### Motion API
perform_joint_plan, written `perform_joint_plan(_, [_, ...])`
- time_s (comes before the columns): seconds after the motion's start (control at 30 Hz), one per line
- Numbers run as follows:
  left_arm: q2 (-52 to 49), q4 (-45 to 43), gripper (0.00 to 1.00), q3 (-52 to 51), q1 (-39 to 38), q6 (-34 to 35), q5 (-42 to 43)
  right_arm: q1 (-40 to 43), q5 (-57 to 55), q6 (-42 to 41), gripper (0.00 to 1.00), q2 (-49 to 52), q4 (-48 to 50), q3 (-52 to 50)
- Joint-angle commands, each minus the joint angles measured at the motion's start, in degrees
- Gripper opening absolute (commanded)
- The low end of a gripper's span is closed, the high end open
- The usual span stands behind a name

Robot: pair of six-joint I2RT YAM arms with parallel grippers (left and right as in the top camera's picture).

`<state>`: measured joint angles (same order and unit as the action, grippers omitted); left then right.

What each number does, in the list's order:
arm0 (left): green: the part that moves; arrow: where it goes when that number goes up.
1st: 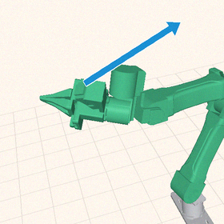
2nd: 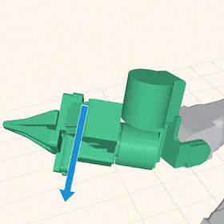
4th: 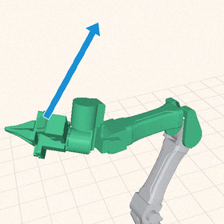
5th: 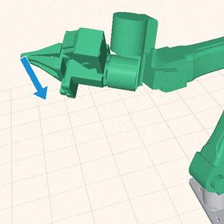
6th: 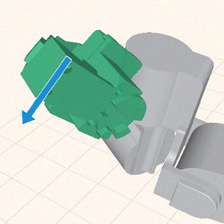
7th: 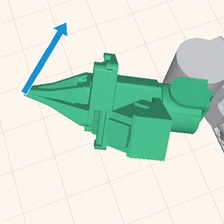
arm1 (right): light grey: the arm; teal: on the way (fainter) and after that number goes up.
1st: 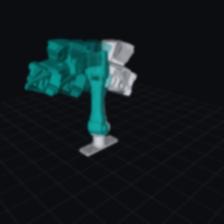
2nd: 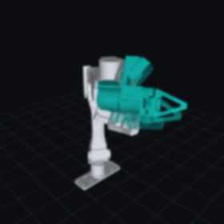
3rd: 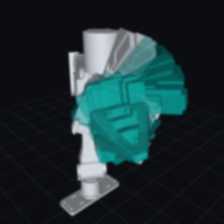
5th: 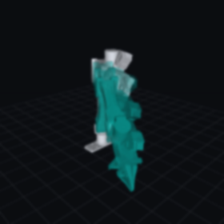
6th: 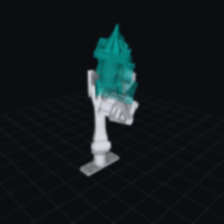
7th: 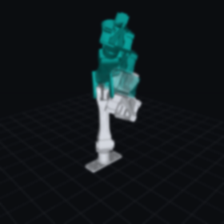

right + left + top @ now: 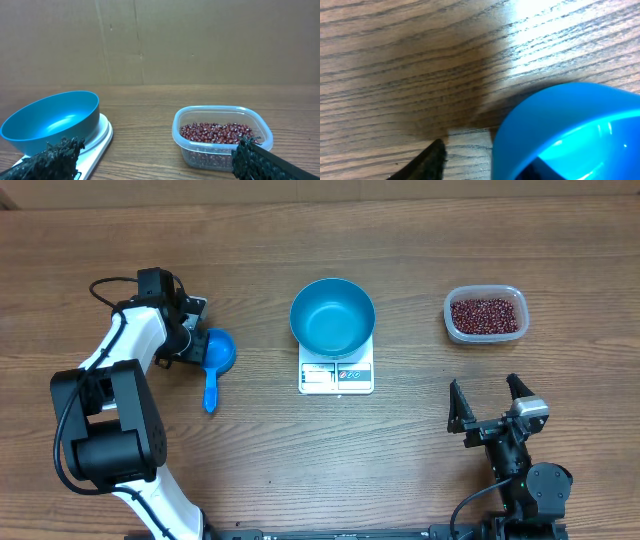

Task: Scoop item into bowl and weigh 150g on scale
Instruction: 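Lower the left gripper and grasp the blue scoop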

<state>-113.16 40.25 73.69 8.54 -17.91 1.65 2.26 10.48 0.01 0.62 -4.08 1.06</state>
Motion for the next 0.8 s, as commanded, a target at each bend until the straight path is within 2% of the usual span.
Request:
perform_joint_plan(0.0, [-0.6,-0.1,0.38,1.2,-0.4,0.2,-0.2,0.1,-0.3,0.5,1.0,-0.5,0.3,-0.6])
perform_joint_plan(0.1, [-0.6,-0.1,0.25,1.2,-0.4,0.2,-0.2,0.1,-0.3,0.5,1.0,-0.5,0.3,-0.6])
perform_joint_plan(0.4, [-0.6,-0.1,0.04,1.2,-0.4,0.2,-0.2,0.1,-0.3,0.5,1.0,-0.5,0.3,-0.6])
perform_joint_plan(0.77, [-0.6,-0.1,0.04,1.2,-0.4,0.4,0.8,0.1,-0.3,0.5,1.0,-0.5,0.3,-0.6])
